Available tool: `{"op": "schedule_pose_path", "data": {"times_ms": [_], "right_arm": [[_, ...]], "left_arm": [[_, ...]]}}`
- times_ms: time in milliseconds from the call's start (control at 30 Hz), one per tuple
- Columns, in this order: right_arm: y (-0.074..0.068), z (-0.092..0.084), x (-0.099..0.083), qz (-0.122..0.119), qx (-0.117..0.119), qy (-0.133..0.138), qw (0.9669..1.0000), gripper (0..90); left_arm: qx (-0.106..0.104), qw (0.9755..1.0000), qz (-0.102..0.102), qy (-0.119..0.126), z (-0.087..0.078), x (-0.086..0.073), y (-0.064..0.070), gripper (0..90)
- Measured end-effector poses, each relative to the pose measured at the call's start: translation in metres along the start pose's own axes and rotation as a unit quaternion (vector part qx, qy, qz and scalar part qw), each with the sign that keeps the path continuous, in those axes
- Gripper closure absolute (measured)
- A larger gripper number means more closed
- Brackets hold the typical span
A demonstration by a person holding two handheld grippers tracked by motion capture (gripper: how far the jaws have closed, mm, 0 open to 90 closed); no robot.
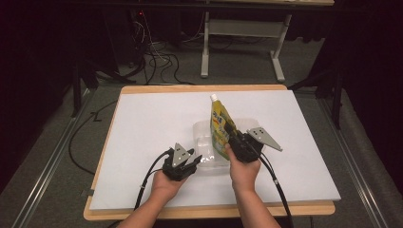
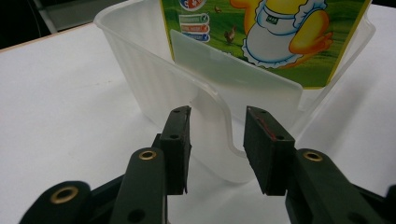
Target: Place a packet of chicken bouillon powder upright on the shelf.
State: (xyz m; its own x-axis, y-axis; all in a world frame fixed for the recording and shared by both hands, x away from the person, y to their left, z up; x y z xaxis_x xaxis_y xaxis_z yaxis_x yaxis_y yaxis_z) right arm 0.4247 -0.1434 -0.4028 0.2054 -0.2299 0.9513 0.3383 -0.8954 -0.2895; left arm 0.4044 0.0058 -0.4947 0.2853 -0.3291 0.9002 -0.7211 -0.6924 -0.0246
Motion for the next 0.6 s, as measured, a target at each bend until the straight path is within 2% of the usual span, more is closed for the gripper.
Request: {"op": "schedule_pose_path", "data": {"times_ms": [433,600], "right_arm": [[0.002,-0.002,-0.015,-0.012,0.006,-0.020,0.9997,86.6],[0.001,-0.002,-0.019,-0.025,0.010,-0.027,0.9993,85.6]], "left_arm": [[-0.002,1.0000,-0.003,0.000,-0.002,0.000,0.000,61.8],[-0.004,1.0000,-0.006,-0.001,-0.002,0.000,0.000,60.5]]}}
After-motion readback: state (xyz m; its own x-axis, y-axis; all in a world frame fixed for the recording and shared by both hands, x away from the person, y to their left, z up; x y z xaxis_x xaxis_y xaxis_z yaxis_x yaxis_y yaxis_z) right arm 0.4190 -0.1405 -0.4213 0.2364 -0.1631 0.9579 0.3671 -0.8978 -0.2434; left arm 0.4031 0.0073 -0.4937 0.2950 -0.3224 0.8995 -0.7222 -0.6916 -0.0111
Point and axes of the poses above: each handheld gripper's, and its own axes: z roughly forward along the jaws, x roughly out of its top, y roughly to its right, the point moved 8 cm from there along z, roughly forward along the jaws, and after that the axes turned 2 degrees about y, right-handed, at the moved point
